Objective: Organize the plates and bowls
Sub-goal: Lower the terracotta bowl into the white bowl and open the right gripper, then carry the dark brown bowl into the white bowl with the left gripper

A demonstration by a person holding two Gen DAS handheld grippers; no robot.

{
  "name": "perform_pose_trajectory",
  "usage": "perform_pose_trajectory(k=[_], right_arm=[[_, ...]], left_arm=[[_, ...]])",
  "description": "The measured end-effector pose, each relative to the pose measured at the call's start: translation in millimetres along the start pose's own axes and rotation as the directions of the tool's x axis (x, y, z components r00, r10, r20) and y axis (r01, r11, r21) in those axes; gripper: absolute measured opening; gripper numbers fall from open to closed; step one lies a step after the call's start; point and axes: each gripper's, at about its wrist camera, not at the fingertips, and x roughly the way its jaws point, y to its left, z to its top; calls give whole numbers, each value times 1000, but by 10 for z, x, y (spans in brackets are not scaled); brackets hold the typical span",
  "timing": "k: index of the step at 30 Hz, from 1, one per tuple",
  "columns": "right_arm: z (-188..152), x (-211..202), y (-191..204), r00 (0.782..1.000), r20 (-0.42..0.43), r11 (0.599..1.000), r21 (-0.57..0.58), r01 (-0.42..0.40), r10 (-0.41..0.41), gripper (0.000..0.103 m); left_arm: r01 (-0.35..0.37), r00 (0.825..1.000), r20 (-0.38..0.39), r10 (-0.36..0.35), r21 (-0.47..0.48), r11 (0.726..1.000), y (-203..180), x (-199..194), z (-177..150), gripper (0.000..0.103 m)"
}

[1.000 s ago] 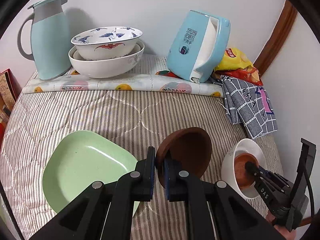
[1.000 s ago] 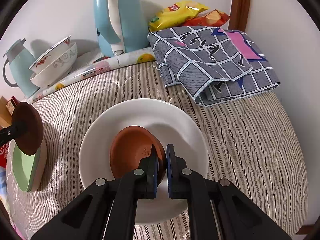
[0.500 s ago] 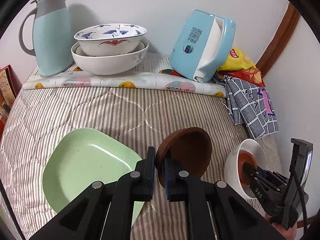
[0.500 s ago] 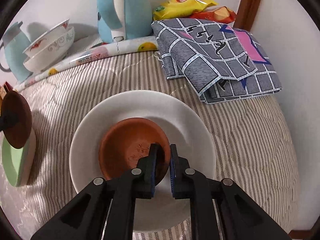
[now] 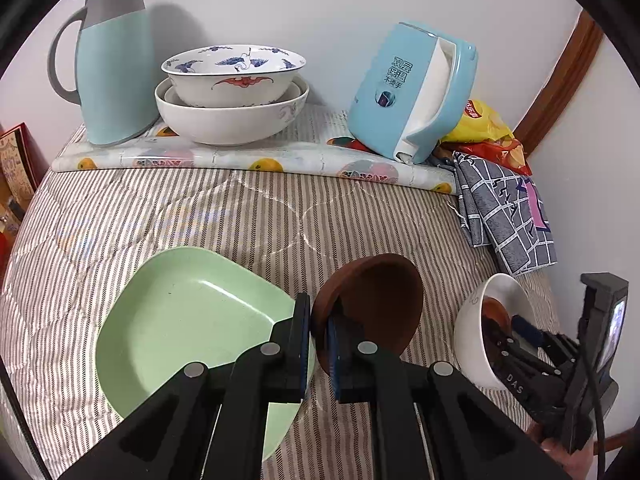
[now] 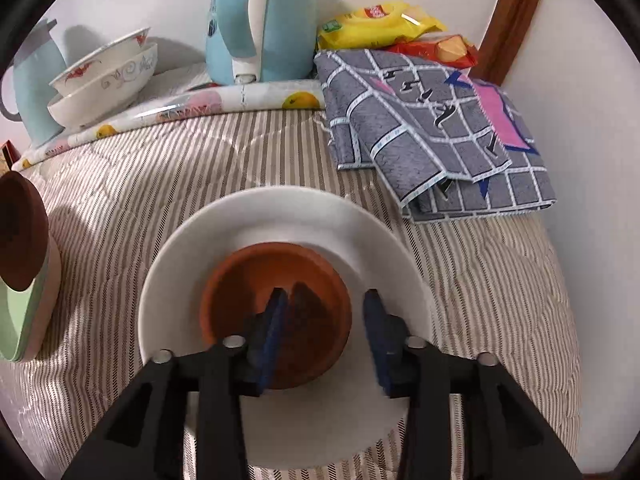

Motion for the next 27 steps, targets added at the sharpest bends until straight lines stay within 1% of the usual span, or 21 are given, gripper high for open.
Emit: perform_pose_trajectory(k=[1,8,11,14,18,27], right_arm=[[-3,-41,-1,1000,13,1000,0,2,-2,47],[-29,-272,-13,997,64,999,17,-33,32,48],[-68,-397,-76,995,90,998,37,-45,41,48],[-130,-530,-182,992,112,995,71,-73,65,48],[-224,-718,-371,986,147,987,121,-101,83,48],[-528,-994,-795,981,186,979,185,-88,53,48]], left_arm=[[0,1000,1,0,-2,1000,5,-8,-1,8],[9,1000,10,-9,4,1000,-67,-122,-31,8],[21,1000,13,-21,11,1000,-135,-178,-38,8],[21,1000,19,-22,26,999,-230,-234,-61,8],[43,999,21,-44,35,998,-381,-284,-96,8],[82,997,10,-83,66,994,-775,-293,-169,8]])
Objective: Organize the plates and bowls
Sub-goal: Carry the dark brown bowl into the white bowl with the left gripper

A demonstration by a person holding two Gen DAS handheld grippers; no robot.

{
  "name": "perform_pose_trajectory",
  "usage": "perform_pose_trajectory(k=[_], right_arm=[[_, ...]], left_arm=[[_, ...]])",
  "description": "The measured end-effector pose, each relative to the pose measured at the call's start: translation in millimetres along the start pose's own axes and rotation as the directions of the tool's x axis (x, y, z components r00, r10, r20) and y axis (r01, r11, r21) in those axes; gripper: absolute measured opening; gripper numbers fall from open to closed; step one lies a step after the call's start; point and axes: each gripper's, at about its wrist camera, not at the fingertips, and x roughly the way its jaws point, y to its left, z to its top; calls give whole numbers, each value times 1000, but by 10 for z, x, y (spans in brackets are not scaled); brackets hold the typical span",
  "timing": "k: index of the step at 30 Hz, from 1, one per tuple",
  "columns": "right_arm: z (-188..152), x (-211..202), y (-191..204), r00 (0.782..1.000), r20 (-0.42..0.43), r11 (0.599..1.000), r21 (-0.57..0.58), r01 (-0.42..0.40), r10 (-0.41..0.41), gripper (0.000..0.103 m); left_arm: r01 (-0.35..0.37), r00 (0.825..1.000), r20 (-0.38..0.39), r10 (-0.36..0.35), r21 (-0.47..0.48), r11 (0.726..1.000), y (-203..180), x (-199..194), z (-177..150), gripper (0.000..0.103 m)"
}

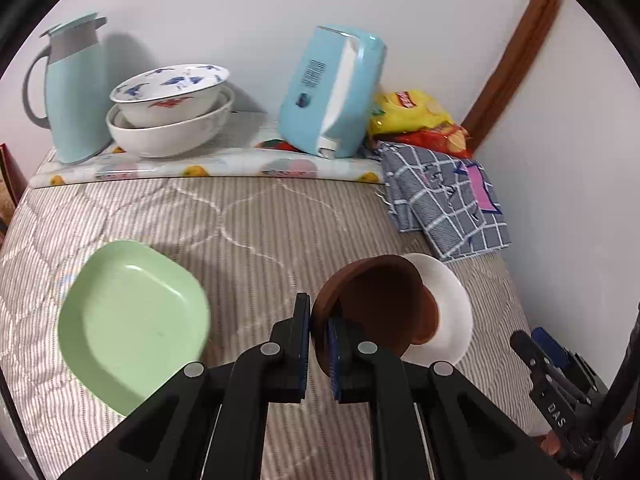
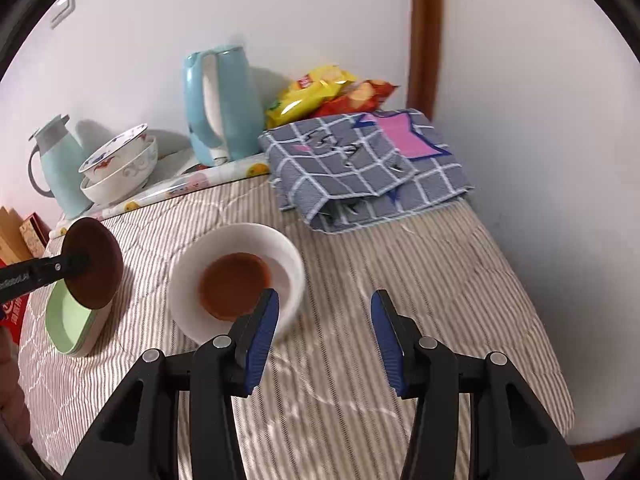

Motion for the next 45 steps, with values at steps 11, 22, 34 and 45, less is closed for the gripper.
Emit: perform_pose_trajectory(k=[11,22,34,45], right_arm=[[-333,-133,-537,1000,-23,994,108,-14,17,48],[-576,-64,-659,998,-46,998,54,42,-39,48],[-622,35,-729,995,-74,996,61,72,-67,48],[-667,79,-740,991,-104,993,73,92,-84,48]], left_arm=[[41,998,-49,-40,27,999,-458,315,-44,8],[49,992,-116,-46,21,999,-635,704,-40,8],[37,987,-161,-30,38,999,-722,961,-45,9],[54,984,-171,-46,44,998,-739,1006,-61,10]])
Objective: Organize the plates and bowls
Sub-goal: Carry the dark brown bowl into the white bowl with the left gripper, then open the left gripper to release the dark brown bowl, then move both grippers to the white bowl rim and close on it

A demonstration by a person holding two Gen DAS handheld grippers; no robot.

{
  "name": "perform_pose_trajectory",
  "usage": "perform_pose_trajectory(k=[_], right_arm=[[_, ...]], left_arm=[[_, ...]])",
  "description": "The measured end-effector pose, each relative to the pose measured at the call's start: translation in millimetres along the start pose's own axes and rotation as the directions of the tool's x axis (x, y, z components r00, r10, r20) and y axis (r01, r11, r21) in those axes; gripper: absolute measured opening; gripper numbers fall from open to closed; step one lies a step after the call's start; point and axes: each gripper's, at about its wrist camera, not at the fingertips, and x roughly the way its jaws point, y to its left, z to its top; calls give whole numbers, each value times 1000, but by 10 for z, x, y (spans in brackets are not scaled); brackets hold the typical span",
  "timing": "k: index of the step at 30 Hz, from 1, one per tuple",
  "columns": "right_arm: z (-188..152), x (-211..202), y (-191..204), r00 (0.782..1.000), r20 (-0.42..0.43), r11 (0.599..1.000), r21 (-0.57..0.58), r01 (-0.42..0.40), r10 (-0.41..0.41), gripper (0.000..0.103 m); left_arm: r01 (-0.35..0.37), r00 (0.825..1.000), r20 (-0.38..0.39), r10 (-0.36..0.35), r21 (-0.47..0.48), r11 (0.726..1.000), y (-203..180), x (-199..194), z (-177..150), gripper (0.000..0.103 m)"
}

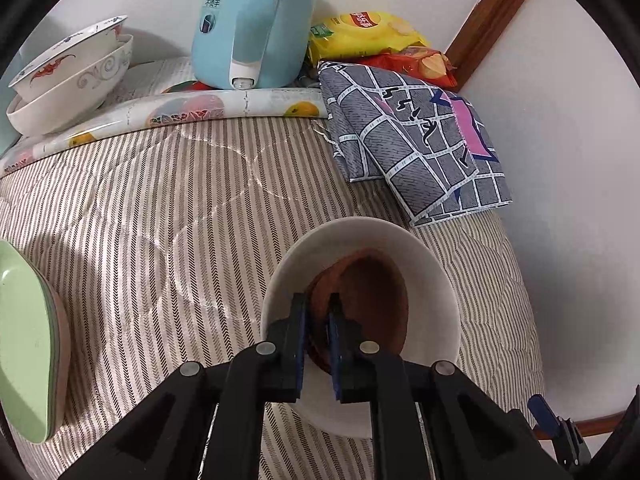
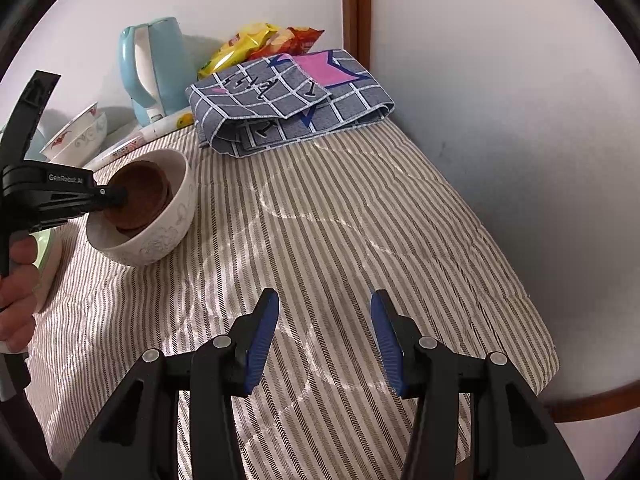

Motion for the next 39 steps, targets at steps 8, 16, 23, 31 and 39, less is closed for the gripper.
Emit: perform_pose_trajectory(k=[8,16,23,31,39], right_arm=[[13,-24,72,1000,-3,1000,-15,-3,3,48],[107,-47,164,999,10,999,-10,-38,38,49],[273,-95,300,995,53,996,-23,-85,86,49],[489,-63,460,986,115,992,-48,-116,121,57],[648,209,607,989,60,990,-53,-131,134,57]], left_arm=[[13,1000,-22,-13,21,1000,-18,-8,-22,13],[15,1000,9,-16,62,998,-63,-204,-44,27],[-1,998,58,-1,27,1000,135,-435,-21,28],[-20,999,46,22,-43,999,529,-480,-69,34],[6,999,37,-3,-68,998,714,-497,-163,35]])
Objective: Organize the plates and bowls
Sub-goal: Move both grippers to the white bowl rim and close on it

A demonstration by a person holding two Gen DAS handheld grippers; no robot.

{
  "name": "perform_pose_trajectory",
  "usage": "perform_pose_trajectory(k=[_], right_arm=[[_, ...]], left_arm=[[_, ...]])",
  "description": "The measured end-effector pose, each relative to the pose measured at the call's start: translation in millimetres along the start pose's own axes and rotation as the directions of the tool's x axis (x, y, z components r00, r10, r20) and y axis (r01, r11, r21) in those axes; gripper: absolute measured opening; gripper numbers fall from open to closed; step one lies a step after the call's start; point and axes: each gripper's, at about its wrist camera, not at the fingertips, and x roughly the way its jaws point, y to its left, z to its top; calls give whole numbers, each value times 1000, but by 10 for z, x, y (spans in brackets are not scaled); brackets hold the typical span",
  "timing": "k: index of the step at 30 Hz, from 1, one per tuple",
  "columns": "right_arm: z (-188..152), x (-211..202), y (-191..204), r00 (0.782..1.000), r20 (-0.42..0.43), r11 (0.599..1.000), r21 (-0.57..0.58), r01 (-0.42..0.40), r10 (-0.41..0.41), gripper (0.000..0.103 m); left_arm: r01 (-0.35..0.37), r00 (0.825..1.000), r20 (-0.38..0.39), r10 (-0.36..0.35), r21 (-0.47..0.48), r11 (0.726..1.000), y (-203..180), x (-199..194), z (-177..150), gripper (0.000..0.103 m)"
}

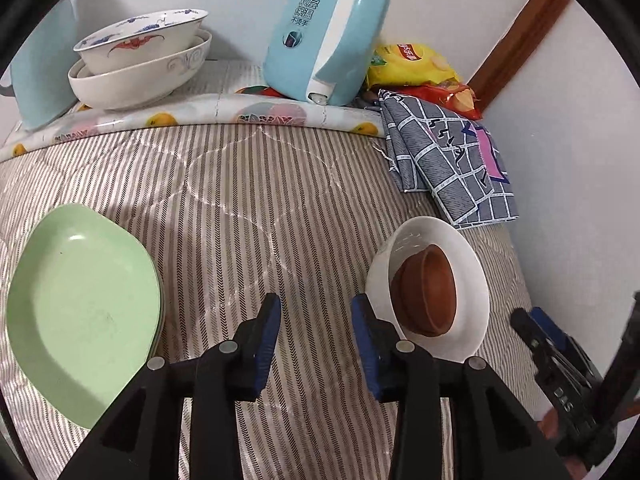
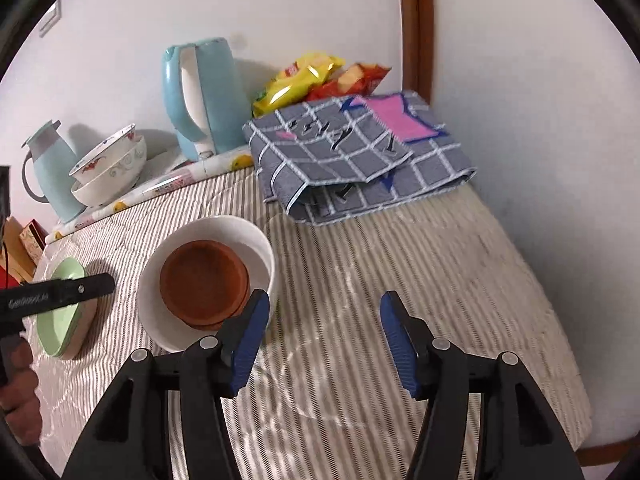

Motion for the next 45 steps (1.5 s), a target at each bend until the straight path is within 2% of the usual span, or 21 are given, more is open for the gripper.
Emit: perform_pose_trajectory(k=[3,10,19,24,33,36,40,45], right_arm=[[40,131,40,999,-47,1000,7,-20,20,57],[84,278,141,997,-73,1000,-19,-7,5,57],[82,482,228,990,-133,997,-61,38,-46,57],[104,540,230,988,-148,998,-50,31,-38,53],[107,668,304,983,-175,996,-82,42,-56,53],[104,678,277,985,-170,998,-59,28,-38,53],[91,674,277,988,-153,999,-45,-4,-3,40],[81,671,328,990,-135,999,-33,-40,36,23]], left_arm=[[20,1000,1,-20,-4,1000,-12,15,1,35],[56,998,-14,-56,9,998,-130,116,74,35],[-12,998,-68,16,65,998,-338,391,83,37],[-59,994,-84,68,106,993,-420,515,91,37],[-71,991,-104,84,120,990,-466,665,81,36],[-61,992,-101,74,121,991,-480,695,86,30],[-42,995,-84,53,127,991,-519,711,78,20],[-15,997,-78,24,114,993,-526,726,79,13]])
